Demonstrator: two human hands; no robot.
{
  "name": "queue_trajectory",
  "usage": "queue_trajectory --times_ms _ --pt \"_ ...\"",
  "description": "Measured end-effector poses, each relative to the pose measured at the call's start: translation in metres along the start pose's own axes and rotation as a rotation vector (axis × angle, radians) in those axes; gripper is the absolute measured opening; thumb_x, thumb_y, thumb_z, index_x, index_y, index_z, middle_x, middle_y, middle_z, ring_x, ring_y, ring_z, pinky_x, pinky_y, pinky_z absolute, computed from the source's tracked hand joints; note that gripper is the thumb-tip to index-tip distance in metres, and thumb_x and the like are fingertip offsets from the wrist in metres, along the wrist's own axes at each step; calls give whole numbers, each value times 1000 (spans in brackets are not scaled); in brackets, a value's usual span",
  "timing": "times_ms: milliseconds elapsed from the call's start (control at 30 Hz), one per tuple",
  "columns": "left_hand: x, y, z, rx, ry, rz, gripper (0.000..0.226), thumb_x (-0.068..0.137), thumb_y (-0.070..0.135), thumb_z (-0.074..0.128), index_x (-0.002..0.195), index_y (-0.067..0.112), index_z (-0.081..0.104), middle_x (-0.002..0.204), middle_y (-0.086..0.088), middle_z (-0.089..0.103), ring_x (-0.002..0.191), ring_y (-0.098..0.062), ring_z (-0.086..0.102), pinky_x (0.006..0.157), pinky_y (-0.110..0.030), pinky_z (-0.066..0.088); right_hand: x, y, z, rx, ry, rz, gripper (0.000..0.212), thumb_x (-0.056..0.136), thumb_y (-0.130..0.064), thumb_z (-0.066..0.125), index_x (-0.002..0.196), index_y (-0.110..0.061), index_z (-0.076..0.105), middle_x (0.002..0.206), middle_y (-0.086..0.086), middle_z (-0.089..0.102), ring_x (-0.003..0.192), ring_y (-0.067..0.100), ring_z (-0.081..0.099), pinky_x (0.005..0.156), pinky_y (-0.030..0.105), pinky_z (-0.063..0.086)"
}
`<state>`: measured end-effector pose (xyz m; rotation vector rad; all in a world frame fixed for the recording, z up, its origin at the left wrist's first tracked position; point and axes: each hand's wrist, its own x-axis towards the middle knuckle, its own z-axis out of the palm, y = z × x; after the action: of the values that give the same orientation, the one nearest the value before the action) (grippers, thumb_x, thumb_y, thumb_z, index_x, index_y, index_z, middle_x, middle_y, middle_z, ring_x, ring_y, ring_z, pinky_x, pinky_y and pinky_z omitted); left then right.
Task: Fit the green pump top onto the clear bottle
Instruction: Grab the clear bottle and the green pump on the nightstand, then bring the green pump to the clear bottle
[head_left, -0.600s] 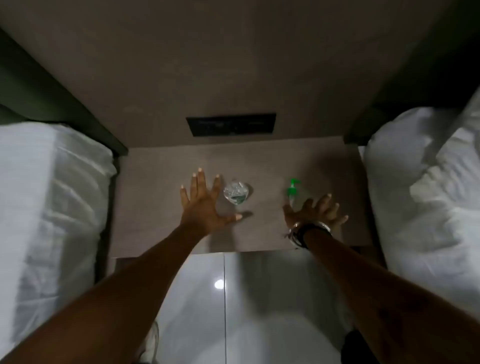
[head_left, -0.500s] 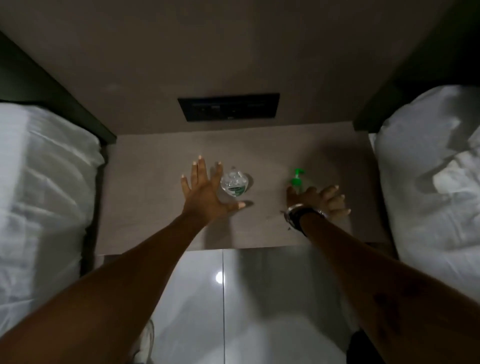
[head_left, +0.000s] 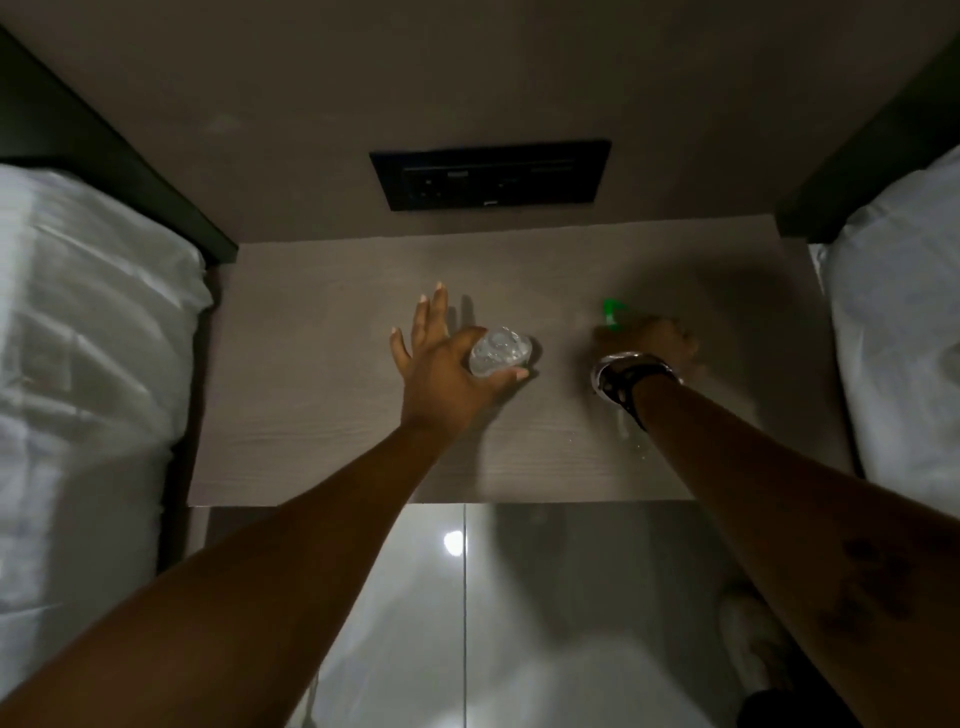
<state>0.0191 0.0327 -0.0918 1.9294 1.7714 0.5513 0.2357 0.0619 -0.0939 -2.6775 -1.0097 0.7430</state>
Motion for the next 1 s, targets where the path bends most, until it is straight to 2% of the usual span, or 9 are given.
queue_trajectory --times_ms 100,200,267,367,433,500,733,833,1000 --pt "-8 6 2 7 38 -16 73 64 85 46 109 32 68 165 -4 9 150 -22 3 116 -55 -7 -13 -30 -24 495 -48 -77 27 76 -40 72 86 -15 71 95 10 71 89 22 62 86 33 52" --pt "-9 6 5 -10 46 -30 71 68 81 52 113 29 67 165 -2 8 150 -18 2 116 -51 -8 -37 -52 -53 862 -58 -286 18 79 -29 75 71 -15 68 76 4 65 74 16 59 74 31 52" --pt "-10 6 7 -46 58 -41 65 69 75 60 114 28 68 164 -1 8 149 -13 0 116 -48 -9 -49 -63 -71 1099 -77 -329 22 80 -22 76 61 -23 65 68 -4 61 66 6 58 67 17 49" --pt "-12 6 10 -82 83 -39 62 68 75 60 109 30 69 164 -2 11 150 -15 2 116 -50 -7 -61 -76 -78 1247 -142 -344 25 83 -20 73 58 -25 70 97 10 65 94 17 64 86 30 50" --pt "-13 6 11 -70 93 -36 63 67 76 57 109 31 69 164 -2 12 150 -17 5 116 -50 -5 -69 -81 -71 1243 -187 -386 24 84 -16 71 63 -27 72 126 25 57 124 38 52 105 50 44" --pt "-13 6 11 -80 90 -47 62 67 75 59 110 31 69 164 -2 11 150 -16 4 115 -50 -5 -73 -81 -60 1198 -180 -430 21 84 -12 70 71 -28 70 137 29 50 130 41 46 108 58 39" --pt "-12 0 15 -90 95 -46 57 69 70 66 110 30 69 164 -2 14 150 -17 6 115 -50 -3 -75 -64 -34 1015 -116 -574 24 81 -16 73 80 -39 65 141 15 46 132 29 46 107 57 41" --pt "-13 2 15 -100 109 -41 59 69 72 61 109 29 69 164 -4 15 150 -19 8 115 -51 -2 -77 -53 -30 802 -121 -714 14 78 -23 74 89 -27 67 144 12 43 134 29 41 108 58 38" --pt "-13 4 13 -87 107 -50 59 71 72 53 110 30 68 164 -4 15 150 -21 8 115 -54 -3 -82 -30 -13 351 -137 -952 28 76 -26 79 97 -10 69 149 15 40 136 33 36 110 55 34"
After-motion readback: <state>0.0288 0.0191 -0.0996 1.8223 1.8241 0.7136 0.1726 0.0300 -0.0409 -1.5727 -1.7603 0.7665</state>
